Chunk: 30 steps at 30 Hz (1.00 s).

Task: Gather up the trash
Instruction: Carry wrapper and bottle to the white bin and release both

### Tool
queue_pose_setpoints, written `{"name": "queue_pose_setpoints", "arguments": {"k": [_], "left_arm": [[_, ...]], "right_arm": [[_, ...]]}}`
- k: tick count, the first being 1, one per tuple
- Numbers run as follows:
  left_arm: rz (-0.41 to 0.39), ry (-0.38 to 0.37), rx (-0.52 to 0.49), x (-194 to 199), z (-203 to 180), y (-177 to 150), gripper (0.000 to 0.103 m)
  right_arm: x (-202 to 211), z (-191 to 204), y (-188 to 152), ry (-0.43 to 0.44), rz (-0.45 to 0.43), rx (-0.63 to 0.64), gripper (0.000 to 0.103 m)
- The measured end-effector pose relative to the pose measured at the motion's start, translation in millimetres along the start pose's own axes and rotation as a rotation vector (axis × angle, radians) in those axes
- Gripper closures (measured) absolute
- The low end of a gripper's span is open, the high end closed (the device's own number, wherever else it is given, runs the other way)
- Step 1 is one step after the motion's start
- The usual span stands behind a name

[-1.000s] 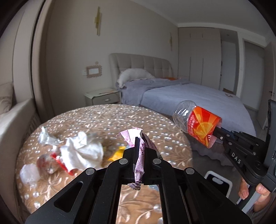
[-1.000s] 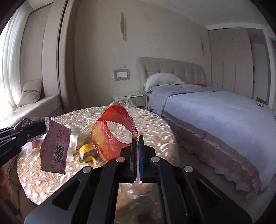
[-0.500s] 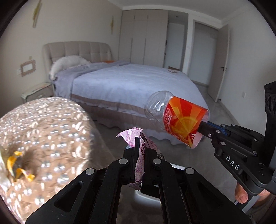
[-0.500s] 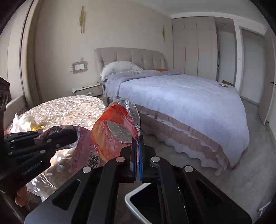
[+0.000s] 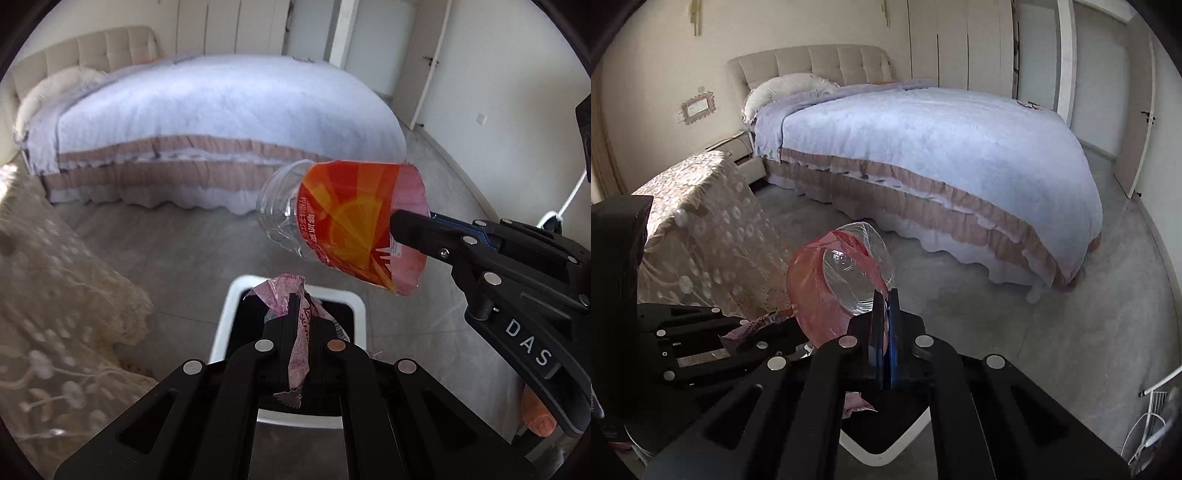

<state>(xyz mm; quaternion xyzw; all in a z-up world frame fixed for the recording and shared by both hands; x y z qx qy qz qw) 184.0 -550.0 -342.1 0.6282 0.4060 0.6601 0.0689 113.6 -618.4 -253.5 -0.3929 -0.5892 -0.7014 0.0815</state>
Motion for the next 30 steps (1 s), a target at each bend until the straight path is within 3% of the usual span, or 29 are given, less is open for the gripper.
{"name": "queue_pose_setpoints", "arguments": {"k": [8, 9, 10, 11, 12, 19, 30], "left_arm": [[0.115, -0.053, -0.016, -56.8, -3.3, -5.1, 0.101], [0.141, -0.07, -0.023, -62.7, -2.3, -6.8, 0.089], [0.155, -0.068, -0.03, -67.9, -1.7, -8.5, 0.049], [0.154, -0.048, -0.032, -69.0, 0.7, -8.6, 0.023], [0.137, -0.021, -0.029, -67.9, 2.3, -8.7, 0.004], [0.153, -0.009, 0.024, -61.9, 13.4, -13.7, 0.004], [0.136, 0.154, -0.026, -32.5, 47.7, -26.7, 0.005]], "right_arm": [[-35.7, -15.1, -20.9, -0.012, 0.094, -0.034, 0.1], [-38.2, -15.7, -21.8, -0.012, 0.102, -0.034, 0.1], [-40.9, -16.0, -23.5, -0.01, 0.109, -0.033, 0.1], [-43.2, -15.6, -25.2, -0.011, 0.117, -0.03, 0.1], [-45.9, -15.8, -26.9, -0.012, 0.123, -0.028, 0.1], [-54.8, -11.2, -32.6, -0.005, 0.144, -0.02, 0.1], [-70.5, -4.6, -48.5, -0.006, 0.198, -0.005, 0.1]]}}
Point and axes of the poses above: each gripper's, at about its wrist camera, not at the fingertips, and x roughly against the way its jaws point, z to its left, y to its top, the point moved 9 cm from there along -x, roughly the way its jaws point, and after that the axes turned 1 degree about -x, right-handed, at the moved point
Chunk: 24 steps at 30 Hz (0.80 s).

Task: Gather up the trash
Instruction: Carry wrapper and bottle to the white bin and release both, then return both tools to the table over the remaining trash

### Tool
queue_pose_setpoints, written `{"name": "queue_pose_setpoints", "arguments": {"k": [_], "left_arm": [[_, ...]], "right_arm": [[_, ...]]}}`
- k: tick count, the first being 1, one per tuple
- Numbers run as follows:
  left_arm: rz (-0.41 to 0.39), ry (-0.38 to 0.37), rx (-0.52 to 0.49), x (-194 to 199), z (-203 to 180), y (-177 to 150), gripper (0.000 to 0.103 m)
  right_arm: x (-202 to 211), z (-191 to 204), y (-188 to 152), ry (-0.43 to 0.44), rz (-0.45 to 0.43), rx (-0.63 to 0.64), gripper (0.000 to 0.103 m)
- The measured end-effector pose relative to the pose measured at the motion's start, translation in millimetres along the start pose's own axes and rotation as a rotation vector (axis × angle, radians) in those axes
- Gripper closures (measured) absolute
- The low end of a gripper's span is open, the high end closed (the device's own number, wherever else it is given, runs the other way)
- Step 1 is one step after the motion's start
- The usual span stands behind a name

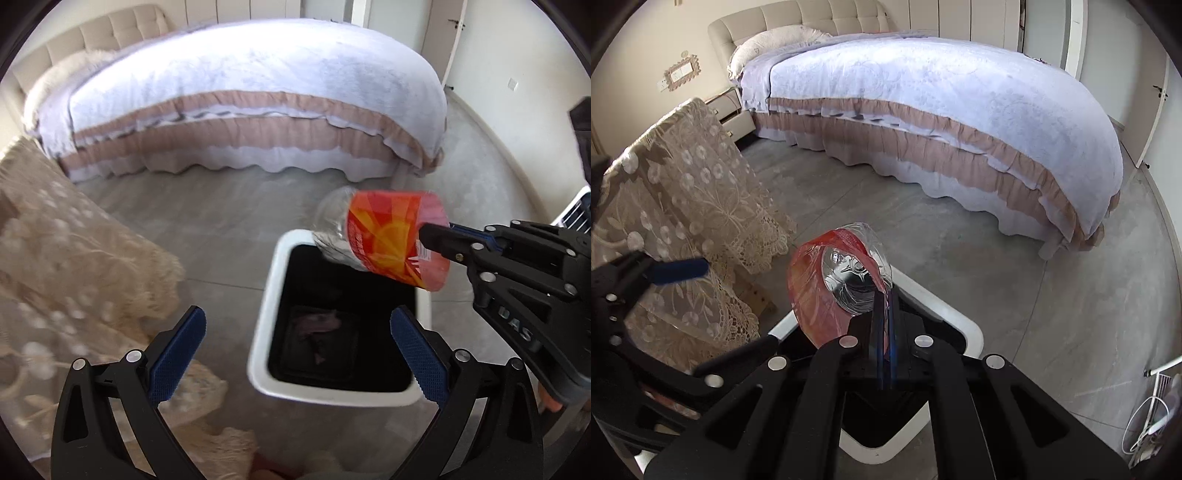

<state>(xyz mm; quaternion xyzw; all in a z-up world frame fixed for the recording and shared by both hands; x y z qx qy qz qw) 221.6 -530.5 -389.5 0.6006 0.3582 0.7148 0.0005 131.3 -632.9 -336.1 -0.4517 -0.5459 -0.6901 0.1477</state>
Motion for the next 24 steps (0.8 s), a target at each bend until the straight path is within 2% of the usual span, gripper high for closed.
{"name": "queue_pose_setpoints", "arguments": {"k": [5, 6, 7, 8, 9, 14, 18, 20, 22, 24], "left_arm": [[-0.02, 0.067, 0.004, 18.4, 16.5, -6.3, 0.005], [-0.027, 0.068, 0.017, 22.5, 19.8, -6.4, 0.005], [-0.037, 0.067, 0.03, 26.4, 22.4, -6.0, 0.005], [-0.045, 0.066, 0.041, 29.8, 24.8, -5.5, 0.005], [-0.054, 0.065, 0.053, 33.0, 27.2, -5.2, 0.005], [-0.128, 0.077, 0.114, 56.3, 39.0, 0.5, 0.005], [-0.245, 0.081, 0.2, 96.9, 54.2, 11.4, 0.005], [-0.337, 0.109, 0.245, 129.4, 66.9, 17.7, 0.005], [-0.441, 0.162, 0.28, 167.1, 82.2, 20.5, 0.005], [-0.548, 0.204, 0.311, 206.3, 99.7, 20.0, 0.005]], "right_arm": [[-16.5, 4.0, -11.9, -0.011, 0.043, 0.026, 0.1], [-21.4, 6.0, -15.1, -0.004, 0.058, 0.034, 0.097], [-25.4, 9.5, -18.9, 0.007, 0.071, 0.053, 0.089], [-29.1, 13.9, -22.1, 0.014, 0.08, 0.08, 0.042], [-31.4, 16.5, -23.9, 0.01, 0.076, 0.108, 0.004], [-27.4, 25.6, -24.5, -0.139, -0.016, 0.267, 0.005], [4.0, 35.0, 4.5, -0.167, -0.146, 0.298, 0.004], [28.9, 43.7, 27.2, -0.141, -0.247, 0.307, 0.004], [67.1, 61.5, 58.2, -0.101, -0.412, 0.313, 0.004], [102.0, 77.5, 83.0, -0.097, -0.58, 0.289, 0.004]]}}
Point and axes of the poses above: each gripper's, at about its wrist camera, not at the fingertips, and x roughly against the way its jaws point, z to its left, y to its top, the point moved 9 cm from there along -x, roughly the way its jaws point, and after that the axes turned 1 degree about -x, right-handed, at the moved point
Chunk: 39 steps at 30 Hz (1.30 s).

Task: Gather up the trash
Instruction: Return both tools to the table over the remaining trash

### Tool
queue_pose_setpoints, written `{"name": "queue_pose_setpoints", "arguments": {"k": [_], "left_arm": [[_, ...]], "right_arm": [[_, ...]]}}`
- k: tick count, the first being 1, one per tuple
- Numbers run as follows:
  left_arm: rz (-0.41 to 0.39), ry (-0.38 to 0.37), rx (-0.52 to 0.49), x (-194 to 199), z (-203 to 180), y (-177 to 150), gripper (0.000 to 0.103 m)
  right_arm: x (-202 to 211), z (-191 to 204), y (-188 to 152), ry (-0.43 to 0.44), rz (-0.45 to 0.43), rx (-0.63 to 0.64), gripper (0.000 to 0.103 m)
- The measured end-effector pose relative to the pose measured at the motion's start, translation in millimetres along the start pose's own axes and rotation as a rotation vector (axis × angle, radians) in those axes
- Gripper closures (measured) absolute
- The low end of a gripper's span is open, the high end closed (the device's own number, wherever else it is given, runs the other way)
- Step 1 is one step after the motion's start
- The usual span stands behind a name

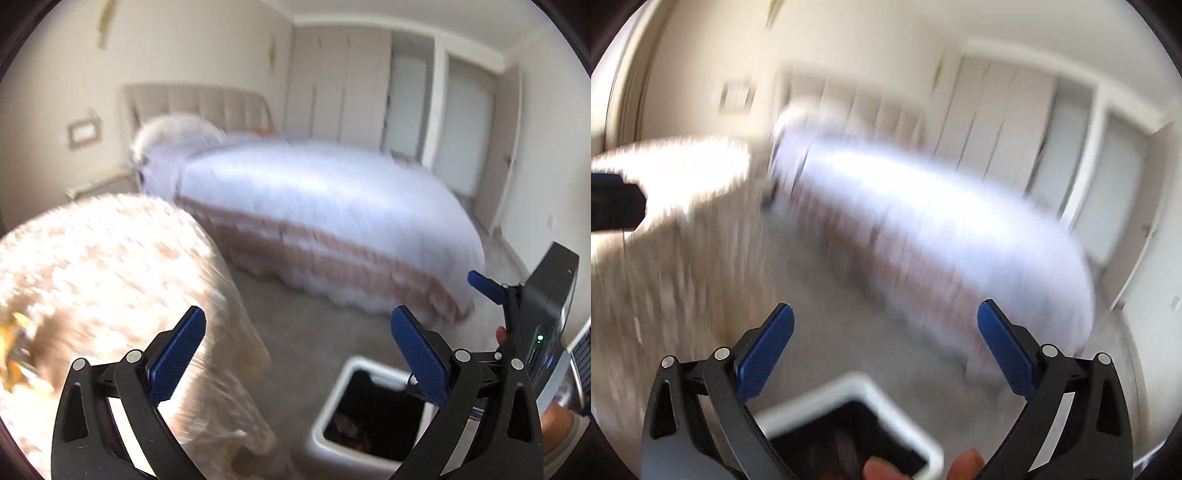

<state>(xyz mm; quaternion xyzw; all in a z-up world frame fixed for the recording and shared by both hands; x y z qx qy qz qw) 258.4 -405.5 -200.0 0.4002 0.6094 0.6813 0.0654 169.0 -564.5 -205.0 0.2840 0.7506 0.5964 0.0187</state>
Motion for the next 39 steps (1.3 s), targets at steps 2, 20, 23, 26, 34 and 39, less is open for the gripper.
{"name": "queue_pose_setpoints", "arguments": {"k": [2, 20, 23, 26, 34, 39], "left_arm": [[-0.062, -0.017, 0.036, 23.4, 18.2, 14.7, 0.005], [-0.179, 0.705, 0.204, 229.8, 257.4, -21.9, 0.005], [-0.167, 0.773, 0.237, 258.0, 289.8, -34.1, 0.005], [-0.148, 0.823, 0.268, 280.1, 313.8, -49.0, 0.005], [-0.058, 0.837, 0.332, 295.7, 355.9, -86.8, 0.005], [0.002, 0.896, 0.386, 299.6, 391.5, -106.3, 0.005]], "right_arm": [[5.9, 9.9, 30.2, 0.01, -0.069, 0.0, 0.004], [102.3, 228.0, 156.1, 0.574, -0.255, 0.076, 0.004], [109.1, 272.9, 161.8, 0.671, -0.209, 0.073, 0.004], [118.1, 303.8, 166.6, 0.697, -0.205, 0.107, 0.004], [133.2, 375.9, 163.1, 0.825, -0.163, 0.185, 0.004], [140.1, 406.0, 158.0, 0.871, -0.148, 0.23, 0.004]]}}
Point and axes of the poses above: each gripper's, at about its wrist camera, not at the fingertips, and x roughly against the way its jaws point, z to its left, y to its top, the point moved 9 cm from there along -x, roughly the way its jaws point, and after that the axes turned 1 degree about -x, right-handed, at the moved point
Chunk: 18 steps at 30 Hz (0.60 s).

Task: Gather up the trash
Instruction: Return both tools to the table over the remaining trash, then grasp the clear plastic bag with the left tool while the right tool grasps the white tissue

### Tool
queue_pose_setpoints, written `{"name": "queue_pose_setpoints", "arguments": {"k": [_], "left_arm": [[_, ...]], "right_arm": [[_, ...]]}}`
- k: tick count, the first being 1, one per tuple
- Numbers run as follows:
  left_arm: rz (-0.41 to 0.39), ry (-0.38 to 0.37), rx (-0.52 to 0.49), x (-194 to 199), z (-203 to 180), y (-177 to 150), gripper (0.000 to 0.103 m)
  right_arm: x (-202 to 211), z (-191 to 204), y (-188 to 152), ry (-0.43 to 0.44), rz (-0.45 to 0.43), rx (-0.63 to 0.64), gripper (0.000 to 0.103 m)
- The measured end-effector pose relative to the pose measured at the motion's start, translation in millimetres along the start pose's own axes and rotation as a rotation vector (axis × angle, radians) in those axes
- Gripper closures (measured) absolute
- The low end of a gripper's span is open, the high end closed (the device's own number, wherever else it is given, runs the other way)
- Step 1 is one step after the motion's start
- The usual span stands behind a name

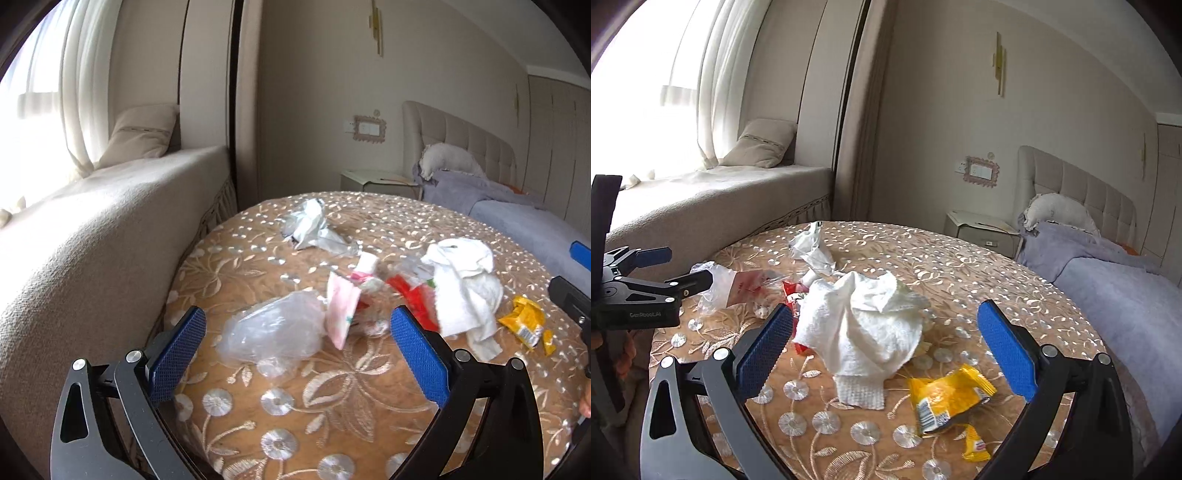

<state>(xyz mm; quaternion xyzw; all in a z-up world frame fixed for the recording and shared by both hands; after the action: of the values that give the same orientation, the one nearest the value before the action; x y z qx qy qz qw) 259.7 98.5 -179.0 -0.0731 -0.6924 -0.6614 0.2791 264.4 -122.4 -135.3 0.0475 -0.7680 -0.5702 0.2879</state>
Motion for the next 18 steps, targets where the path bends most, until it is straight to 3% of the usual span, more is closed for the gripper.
{"name": "queue_pose_setpoints", "arguments": {"k": [2, 6, 8, 9, 10, 13, 18], "left_arm": [[0.011, 0.039, 0.003, -8.1, 12.5, -0.9, 0.005], [0.058, 0.033, 0.02, -29.0, 22.9, -2.2, 0.007], [0.115, -0.012, 0.016, -44.8, 19.5, -8.0, 0.028], [0.14, -0.043, 0.018, -51.1, 16.4, -10.8, 0.047], [0.164, -0.058, 0.014, -57.0, 13.4, -13.5, 0.054], [0.174, -0.047, -0.036, -63.8, 5.7, -17.4, 0.062], [0.112, -0.018, -0.029, -46.3, 10.2, -3.8, 0.066]], "right_arm": [[-7.1, 4.4, 0.8, 0.007, 0.011, 0.005, 0.004], [-22.4, 11.8, 0.1, 0.017, 0.032, 0.003, 0.004], [-29.9, 13.9, 0.4, 0.018, 0.041, 0.002, 0.004], [-32.2, 13.9, -0.2, 0.021, 0.045, 0.001, 0.004], [-35.3, 14.3, -0.5, 0.025, 0.053, 0.0, 0.004], [-44.8, 12.4, -3.0, 0.023, 0.077, -0.004, 0.004], [-62.7, 13.1, -6.2, 0.018, 0.123, -0.002, 0.004]]}}
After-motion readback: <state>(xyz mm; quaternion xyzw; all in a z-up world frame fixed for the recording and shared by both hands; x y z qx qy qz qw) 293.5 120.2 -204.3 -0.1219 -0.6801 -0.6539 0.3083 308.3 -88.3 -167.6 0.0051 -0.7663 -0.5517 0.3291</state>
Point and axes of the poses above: each gripper's, at about its wrist camera, not at the fingertips, and x roughly against the way its jaws point, z to its left, y to its top, the point moved 9 cm from there along -x, roughly the way its jaws point, and after that the axes turned 1 degree about -x, right-handed, at the moved point
